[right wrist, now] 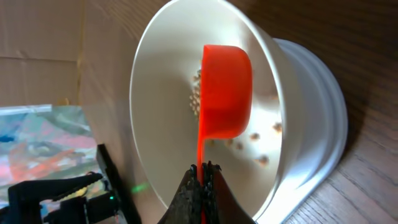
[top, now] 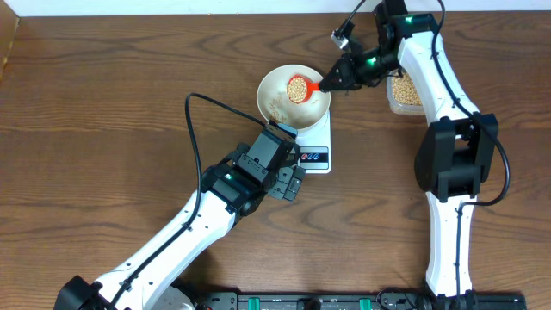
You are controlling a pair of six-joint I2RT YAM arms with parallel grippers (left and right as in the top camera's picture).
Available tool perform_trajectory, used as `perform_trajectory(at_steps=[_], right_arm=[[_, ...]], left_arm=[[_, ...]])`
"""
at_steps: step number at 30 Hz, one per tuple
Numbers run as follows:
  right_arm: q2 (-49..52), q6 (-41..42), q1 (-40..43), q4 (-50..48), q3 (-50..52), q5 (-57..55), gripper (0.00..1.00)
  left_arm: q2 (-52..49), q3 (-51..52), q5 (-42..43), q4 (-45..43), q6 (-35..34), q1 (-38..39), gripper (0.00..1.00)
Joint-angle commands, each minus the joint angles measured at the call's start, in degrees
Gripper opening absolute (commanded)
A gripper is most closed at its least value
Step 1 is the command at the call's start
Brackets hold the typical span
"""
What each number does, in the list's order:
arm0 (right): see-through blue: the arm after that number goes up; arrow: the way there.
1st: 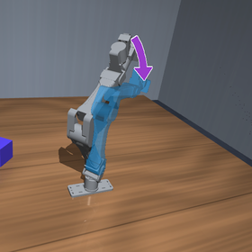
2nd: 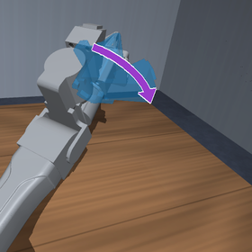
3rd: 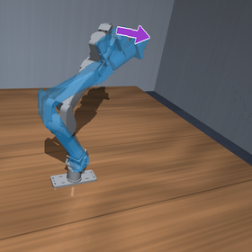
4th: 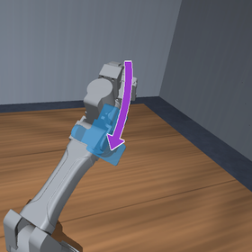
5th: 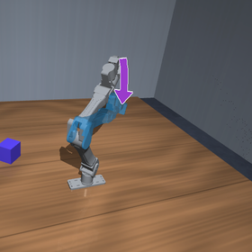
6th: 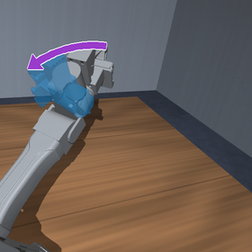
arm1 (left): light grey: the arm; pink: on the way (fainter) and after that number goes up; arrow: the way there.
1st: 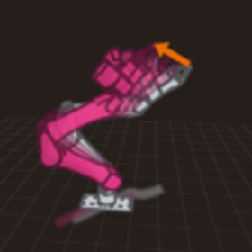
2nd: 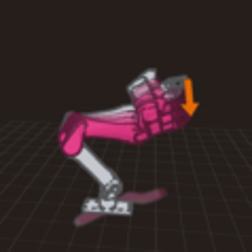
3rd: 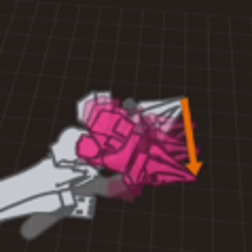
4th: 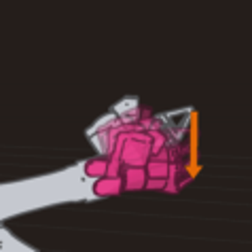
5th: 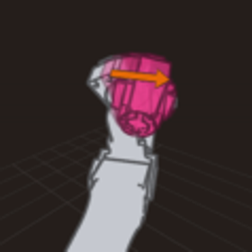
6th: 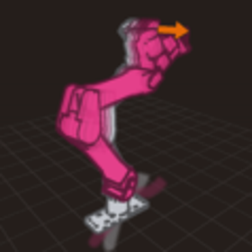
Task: Scoop item into bowl and weigh 50g on scale
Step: 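Carry the filled scoop over the bowl and tip soybeans in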
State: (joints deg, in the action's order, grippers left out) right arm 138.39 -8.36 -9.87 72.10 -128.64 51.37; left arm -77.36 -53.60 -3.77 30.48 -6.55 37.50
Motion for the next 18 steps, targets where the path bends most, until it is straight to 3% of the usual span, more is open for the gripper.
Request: perform_trajectory(at_steps=[1, 9, 18], right_arm=[[0.9, 1.0, -1.2, 0.6, -2.7, -1.4, 0.01], [0.3, 0.5, -1.6, 0.9, -3.1, -1.8, 0.01], [-4.3, 0.6, -1.8, 1.0, -3.2, -9.7, 0.01]], left_arm=[[-0.1, -0.1, -0.1, 0.1, 0.5, -0.2, 0.97], [-0.1, -0.1, -0.1, 0.1, 0.5, -0.2, 0.97], [-0.1, -0.1, -0.1, 0.1, 0.5, -0.2, 0.97]])
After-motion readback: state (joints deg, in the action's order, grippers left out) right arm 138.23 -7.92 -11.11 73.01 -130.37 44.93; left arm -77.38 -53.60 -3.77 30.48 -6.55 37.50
